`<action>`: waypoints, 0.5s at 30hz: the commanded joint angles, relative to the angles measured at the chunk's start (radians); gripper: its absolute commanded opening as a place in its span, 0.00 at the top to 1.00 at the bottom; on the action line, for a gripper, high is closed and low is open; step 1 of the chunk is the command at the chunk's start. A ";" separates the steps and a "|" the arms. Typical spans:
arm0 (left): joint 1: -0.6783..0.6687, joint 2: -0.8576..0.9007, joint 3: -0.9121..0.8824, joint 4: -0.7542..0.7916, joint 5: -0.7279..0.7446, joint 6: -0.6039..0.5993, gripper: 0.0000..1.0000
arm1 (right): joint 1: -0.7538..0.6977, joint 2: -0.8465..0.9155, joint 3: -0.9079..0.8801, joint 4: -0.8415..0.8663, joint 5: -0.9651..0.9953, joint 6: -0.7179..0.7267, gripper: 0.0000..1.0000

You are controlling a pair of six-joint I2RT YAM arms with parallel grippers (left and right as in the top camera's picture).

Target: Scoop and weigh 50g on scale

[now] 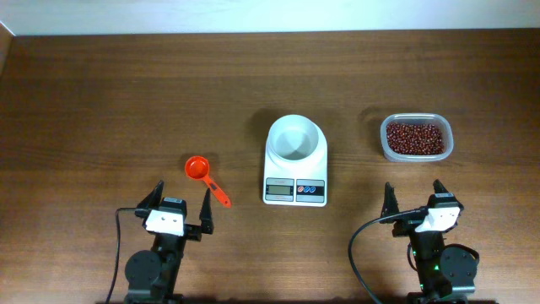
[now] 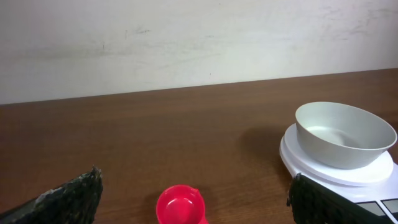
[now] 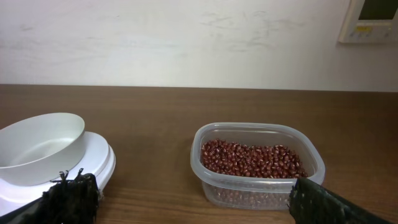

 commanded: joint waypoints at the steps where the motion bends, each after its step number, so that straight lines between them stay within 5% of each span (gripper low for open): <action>1: 0.005 -0.008 -0.009 0.003 -0.011 -0.010 0.01 | 0.005 -0.006 -0.009 -0.002 0.009 -0.006 0.01; 15: 0.005 -0.008 0.091 -0.066 0.038 -0.010 0.01 | 0.005 -0.006 -0.009 -0.002 0.009 -0.006 0.01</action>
